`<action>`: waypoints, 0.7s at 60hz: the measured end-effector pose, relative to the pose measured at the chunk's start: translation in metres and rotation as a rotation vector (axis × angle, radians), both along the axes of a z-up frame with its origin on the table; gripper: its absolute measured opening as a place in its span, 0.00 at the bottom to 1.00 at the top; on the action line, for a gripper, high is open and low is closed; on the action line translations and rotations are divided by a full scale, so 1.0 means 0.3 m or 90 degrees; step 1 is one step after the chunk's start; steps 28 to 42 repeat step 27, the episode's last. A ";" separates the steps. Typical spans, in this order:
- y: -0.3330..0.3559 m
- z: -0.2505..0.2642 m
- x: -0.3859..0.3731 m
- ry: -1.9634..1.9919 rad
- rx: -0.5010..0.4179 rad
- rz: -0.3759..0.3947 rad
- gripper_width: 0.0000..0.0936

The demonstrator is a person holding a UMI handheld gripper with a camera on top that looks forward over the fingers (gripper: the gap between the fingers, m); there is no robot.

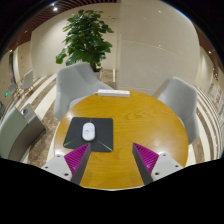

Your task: Arrange mouse

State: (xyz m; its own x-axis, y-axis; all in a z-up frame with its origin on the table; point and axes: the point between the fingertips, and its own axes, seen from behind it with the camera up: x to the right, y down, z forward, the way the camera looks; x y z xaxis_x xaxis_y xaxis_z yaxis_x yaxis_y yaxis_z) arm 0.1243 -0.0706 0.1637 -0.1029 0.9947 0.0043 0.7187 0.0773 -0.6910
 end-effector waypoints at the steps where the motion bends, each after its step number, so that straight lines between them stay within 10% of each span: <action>1: 0.031 0.003 0.024 0.001 0.002 -0.005 0.93; 42: 0.332 -0.013 0.548 -0.021 0.005 -0.088 0.93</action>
